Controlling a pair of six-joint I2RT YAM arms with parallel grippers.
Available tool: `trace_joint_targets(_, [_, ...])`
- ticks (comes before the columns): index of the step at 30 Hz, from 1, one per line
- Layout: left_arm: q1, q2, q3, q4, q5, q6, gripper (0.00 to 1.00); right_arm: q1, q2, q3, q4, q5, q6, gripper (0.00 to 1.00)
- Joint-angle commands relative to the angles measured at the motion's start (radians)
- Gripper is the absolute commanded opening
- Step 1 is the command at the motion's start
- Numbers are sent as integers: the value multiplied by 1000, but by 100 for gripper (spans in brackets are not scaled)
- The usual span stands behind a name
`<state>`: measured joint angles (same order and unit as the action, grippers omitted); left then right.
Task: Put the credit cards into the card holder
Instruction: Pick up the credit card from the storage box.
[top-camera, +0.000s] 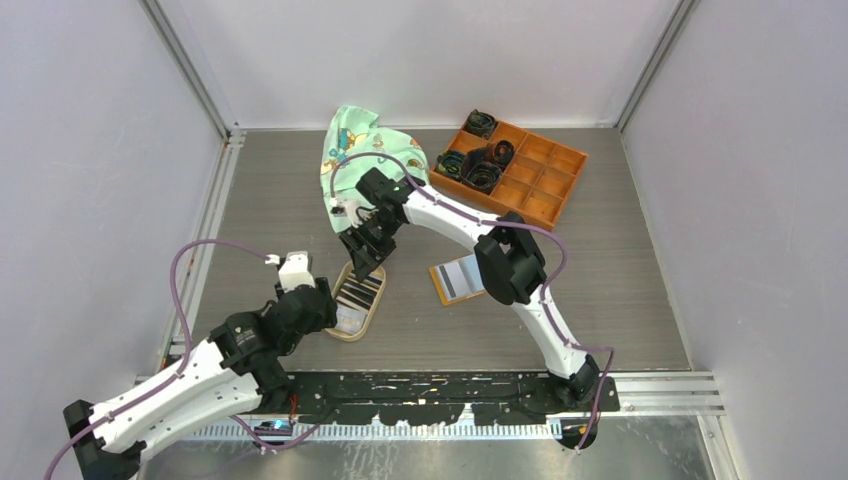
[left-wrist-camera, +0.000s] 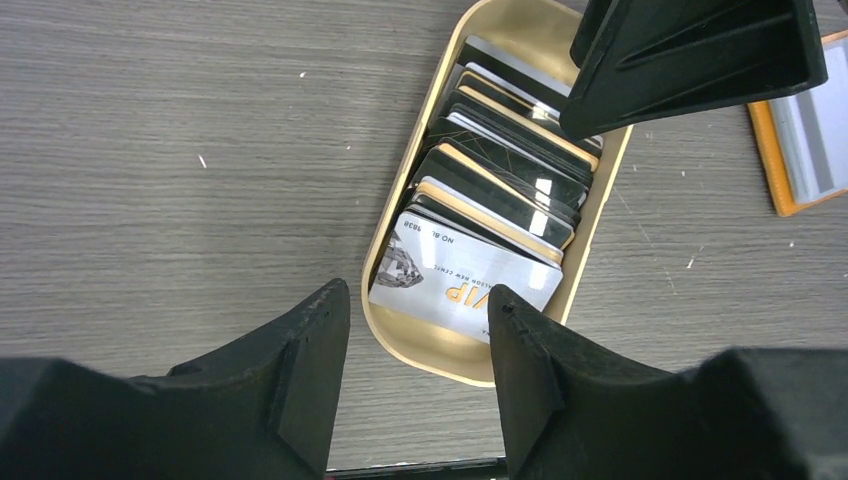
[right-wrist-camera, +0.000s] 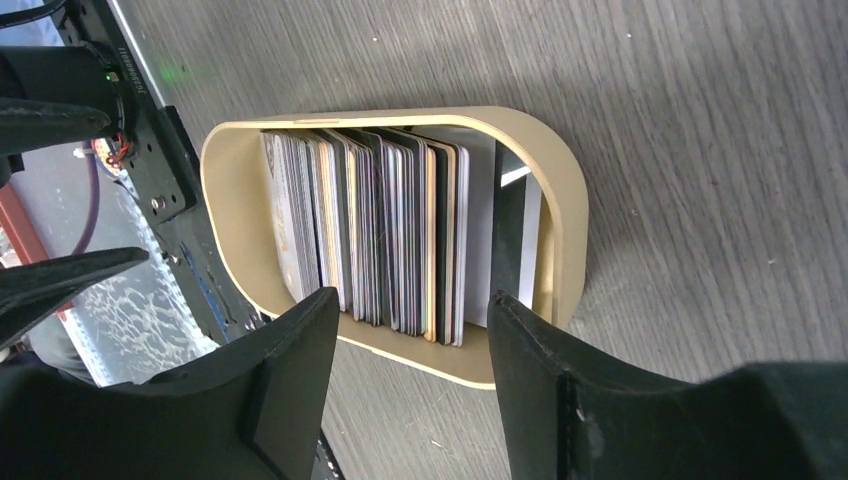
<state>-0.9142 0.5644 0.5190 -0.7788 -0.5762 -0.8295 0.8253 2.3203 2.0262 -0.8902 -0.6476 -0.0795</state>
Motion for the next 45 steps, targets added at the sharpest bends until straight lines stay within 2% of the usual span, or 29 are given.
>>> trace_joint_targets(1, [7,36,-12,42,-12,-40,54,23,16,68,-25,16,12,62])
trace_joint_targets(14, [15,66,-75,103,56,-97,53,64,66,75,-34,51,23,62])
trace_joint_targets(19, [17,79,-73,107,62,-95,50,63,64,74,-33,-60,39,60])
trace_joint_targets(25, [18,97,-71,112,75,-89,48,46,46,67,-16,-208,78,49])
trace_joint_targets(31, [18,86,-74,115,74,-88,47,40,77,55,-6,-263,145,47])
trace_joint_targets(37, [20,75,-79,122,75,-86,47,59,111,85,-52,-196,115,46])
trace_joint_targets(45, [23,79,-78,129,78,-79,46,72,132,84,-32,-209,148,45])
